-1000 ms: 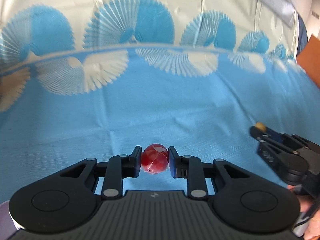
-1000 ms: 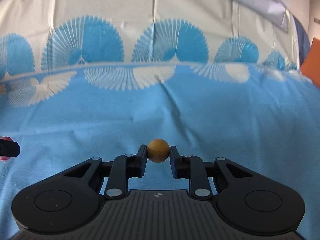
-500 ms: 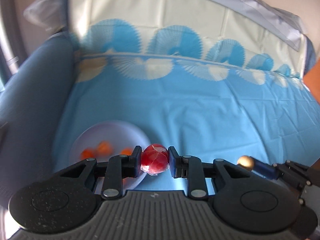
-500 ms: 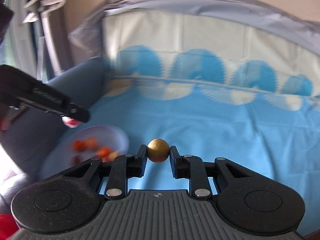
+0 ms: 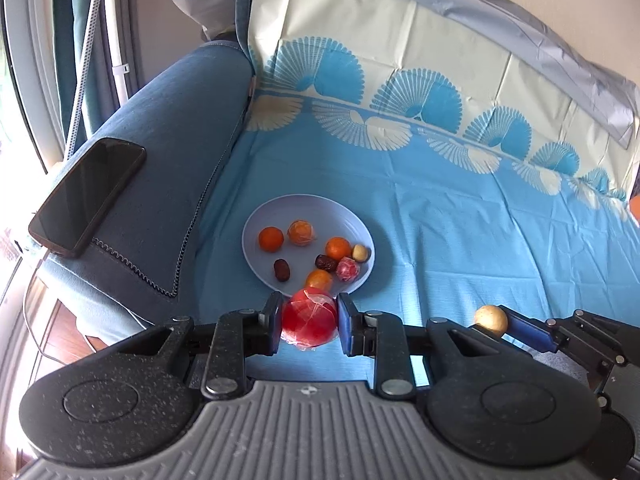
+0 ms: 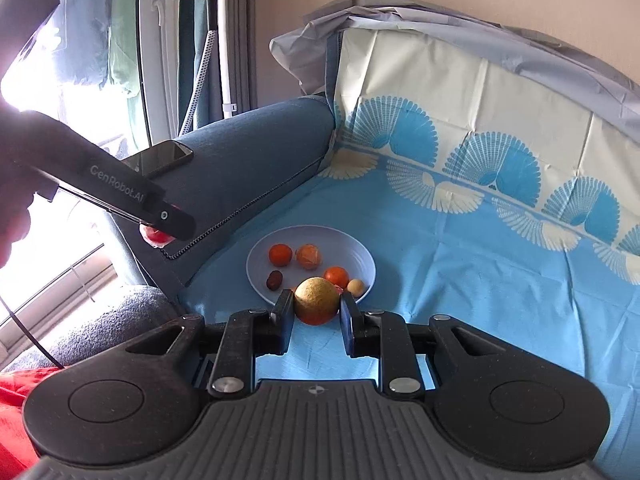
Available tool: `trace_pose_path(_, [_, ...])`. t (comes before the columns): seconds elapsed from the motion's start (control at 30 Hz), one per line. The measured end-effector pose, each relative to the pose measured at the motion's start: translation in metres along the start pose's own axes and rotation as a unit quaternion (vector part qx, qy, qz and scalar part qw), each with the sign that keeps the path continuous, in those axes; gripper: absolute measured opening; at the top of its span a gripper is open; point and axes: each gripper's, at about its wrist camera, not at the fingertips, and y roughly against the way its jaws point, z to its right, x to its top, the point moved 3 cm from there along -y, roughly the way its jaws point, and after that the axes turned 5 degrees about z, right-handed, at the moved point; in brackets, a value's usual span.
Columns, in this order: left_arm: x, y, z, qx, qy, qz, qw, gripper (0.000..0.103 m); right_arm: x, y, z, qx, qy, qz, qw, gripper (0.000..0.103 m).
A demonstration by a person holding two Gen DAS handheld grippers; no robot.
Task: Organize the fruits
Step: 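Carry the red wrapped fruit and tan fruit over the white plate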
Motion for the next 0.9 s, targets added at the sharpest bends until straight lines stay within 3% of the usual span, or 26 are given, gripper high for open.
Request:
trace_pose_path(0.57, [0.001,-0.004,0.000,0.000,-0.002,0.002,1.0000,0.031,-0.001,0.006,-0.007,-0.011,0.012,0.000,1.000,0.025])
trace_pose_path(0.9, [0.011,-0.027,0.000,-0.004,-0.004,-0.010,0.9999,0.031,-0.001,-0.016,-0.001,-0.014,0.003,-0.017,1.000,0.025])
